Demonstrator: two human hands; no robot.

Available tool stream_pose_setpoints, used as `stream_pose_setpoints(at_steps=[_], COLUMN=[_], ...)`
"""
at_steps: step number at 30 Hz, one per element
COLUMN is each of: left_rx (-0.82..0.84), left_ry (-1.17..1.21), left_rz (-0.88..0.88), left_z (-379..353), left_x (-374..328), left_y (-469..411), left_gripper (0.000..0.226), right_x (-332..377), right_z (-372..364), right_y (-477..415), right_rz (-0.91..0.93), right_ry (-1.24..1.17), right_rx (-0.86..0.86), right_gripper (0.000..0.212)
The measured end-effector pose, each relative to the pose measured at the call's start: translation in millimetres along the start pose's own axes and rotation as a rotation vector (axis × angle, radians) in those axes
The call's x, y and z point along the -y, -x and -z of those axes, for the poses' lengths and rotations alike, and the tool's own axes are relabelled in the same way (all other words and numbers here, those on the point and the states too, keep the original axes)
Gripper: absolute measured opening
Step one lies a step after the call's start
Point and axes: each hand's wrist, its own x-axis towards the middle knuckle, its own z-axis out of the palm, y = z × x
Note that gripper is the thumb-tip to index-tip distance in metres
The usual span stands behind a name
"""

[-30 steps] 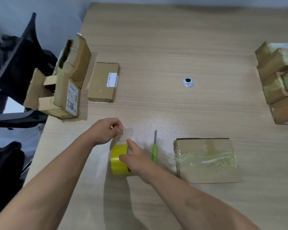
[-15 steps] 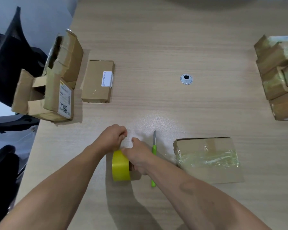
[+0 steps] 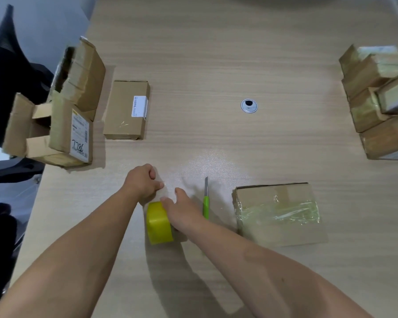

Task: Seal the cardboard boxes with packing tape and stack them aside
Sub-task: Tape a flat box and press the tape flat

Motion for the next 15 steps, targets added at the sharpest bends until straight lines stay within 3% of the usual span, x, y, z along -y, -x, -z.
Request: stream_pose_setpoints(at_steps=[3,5,15], left_rx=[0.038,0.029,-0.316], left_ry=[-0.114,-0.055,0.342], left_rz=[-0.026,-0.008,-0.263], left_z=[4,9,21], left_x=[-7,-13,-80], left_y=[5,9,77], left_gripper=[0.026,0.019,0.008], right_x=[-5,-5,-26], right_z=[-2,0,66], right_y=[7,11,43], right_rz=[0.025,0.056,0.159], right_ry=[0.008,0.035,0.04], right_rx=[-0.035,-0.054,-0.202], right_gripper=[0.06,0.059,0.028])
